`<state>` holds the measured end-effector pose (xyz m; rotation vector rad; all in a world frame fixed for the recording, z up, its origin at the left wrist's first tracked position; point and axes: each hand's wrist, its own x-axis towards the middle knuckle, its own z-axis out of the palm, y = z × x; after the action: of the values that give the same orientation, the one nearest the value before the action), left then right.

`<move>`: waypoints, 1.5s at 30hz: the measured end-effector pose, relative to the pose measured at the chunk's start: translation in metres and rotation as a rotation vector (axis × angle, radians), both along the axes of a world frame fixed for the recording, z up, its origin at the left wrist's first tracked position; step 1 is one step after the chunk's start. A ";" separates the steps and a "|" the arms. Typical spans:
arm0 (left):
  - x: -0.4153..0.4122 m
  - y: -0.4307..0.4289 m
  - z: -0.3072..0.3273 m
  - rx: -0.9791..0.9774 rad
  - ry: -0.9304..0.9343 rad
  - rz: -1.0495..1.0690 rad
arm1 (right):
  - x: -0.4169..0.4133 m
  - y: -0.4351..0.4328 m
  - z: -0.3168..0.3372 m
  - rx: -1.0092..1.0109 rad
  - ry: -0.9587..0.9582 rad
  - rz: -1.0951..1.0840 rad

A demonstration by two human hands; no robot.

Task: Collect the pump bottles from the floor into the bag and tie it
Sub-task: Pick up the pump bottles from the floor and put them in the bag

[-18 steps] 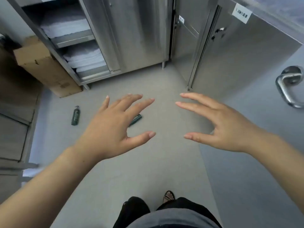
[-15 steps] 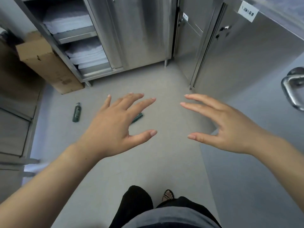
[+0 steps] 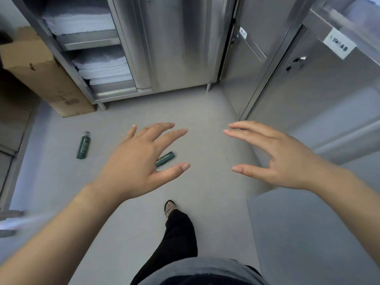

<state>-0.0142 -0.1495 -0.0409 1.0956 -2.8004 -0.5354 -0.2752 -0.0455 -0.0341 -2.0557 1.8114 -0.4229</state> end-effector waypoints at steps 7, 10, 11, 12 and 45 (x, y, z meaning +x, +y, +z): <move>0.010 -0.113 0.020 -0.025 0.046 0.065 | 0.011 -0.136 0.024 -0.027 0.019 0.082; 0.016 -0.155 0.024 -0.057 0.054 0.067 | 0.019 -0.180 0.027 -0.049 0.024 0.091; 0.018 -0.167 0.023 -0.061 0.059 0.078 | 0.020 -0.192 0.027 -0.048 0.019 0.098; 0.020 -0.177 0.023 -0.058 0.068 0.096 | 0.020 -0.203 0.026 -0.047 0.017 0.102; -0.029 -0.374 -0.024 0.138 0.020 1.092 | 0.029 -0.646 -0.040 0.160 -0.028 1.038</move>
<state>-0.0431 -0.5234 -0.0649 2.2941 -1.7094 -0.5578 -0.2459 -0.6916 -0.0742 -2.4791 0.5410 0.0011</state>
